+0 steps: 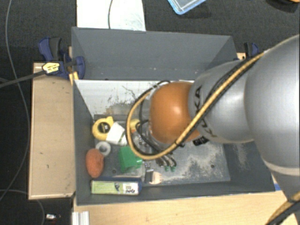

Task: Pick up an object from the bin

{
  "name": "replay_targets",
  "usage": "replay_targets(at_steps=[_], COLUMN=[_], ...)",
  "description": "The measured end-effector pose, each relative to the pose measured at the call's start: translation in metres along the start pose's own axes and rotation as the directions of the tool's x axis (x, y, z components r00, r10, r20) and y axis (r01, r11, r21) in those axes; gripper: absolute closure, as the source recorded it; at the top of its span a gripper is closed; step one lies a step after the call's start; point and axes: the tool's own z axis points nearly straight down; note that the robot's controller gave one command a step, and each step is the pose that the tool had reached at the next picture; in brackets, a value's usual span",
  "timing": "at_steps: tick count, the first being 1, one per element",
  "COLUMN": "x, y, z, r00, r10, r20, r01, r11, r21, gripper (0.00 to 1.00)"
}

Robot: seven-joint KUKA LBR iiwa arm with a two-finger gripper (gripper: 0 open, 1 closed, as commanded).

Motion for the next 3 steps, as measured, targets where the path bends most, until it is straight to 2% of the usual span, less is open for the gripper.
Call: replay_targets(at_steps=[1,2,3], x=[-0.032,-0.007,-0.043], y=[0.025,0.033,0.022], z=[0.018,0.045,0.054], r00=[0.965,0.999,1.0], r10=[-0.262,0.044,-0.004], r20=[-0.008,0.009,0.006], r01=[0.262,-0.044,0.004], r11=[0.965,0.999,1.0], r21=[0.017,0.001,0.019], gripper=[0.0,0.0,1.0])
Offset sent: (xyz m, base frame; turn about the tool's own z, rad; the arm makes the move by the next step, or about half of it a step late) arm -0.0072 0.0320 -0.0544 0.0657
